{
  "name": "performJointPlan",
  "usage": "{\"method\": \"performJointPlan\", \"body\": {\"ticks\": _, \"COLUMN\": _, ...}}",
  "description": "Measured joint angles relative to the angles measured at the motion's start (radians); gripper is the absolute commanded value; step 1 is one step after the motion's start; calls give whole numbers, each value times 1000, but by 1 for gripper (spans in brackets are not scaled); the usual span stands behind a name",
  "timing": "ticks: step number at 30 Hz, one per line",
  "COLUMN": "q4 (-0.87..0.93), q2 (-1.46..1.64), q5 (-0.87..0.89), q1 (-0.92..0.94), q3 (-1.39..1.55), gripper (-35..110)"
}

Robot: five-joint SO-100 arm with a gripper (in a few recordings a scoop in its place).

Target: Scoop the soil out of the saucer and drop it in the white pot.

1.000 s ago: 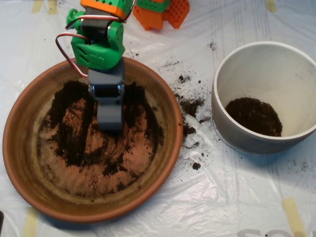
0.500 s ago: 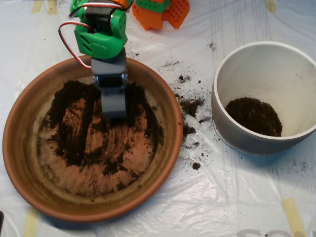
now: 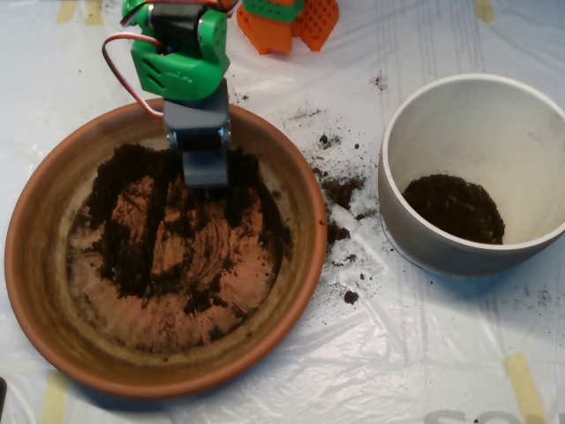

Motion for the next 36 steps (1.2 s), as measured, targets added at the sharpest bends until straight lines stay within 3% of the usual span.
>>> {"method": "performJointPlan", "body": {"ticks": 15, "q4": 270, "q2": 176, "q5": 249, "q1": -411, "q3": -448, "gripper": 0}}
{"method": "performJointPlan", "body": {"ticks": 24, "q4": 422, "q2": -34, "q5": 301, "q1": -660, "q3": -907, "gripper": 1}}
{"method": "performJointPlan", "body": {"ticks": 28, "q4": 463, "q2": -150, "q5": 278, "q1": -738, "q3": -1017, "gripper": 33}}
{"method": "performJointPlan", "body": {"ticks": 36, "q4": 456, "q2": -173, "q5": 233, "q1": -758, "q3": -976, "gripper": 36}}
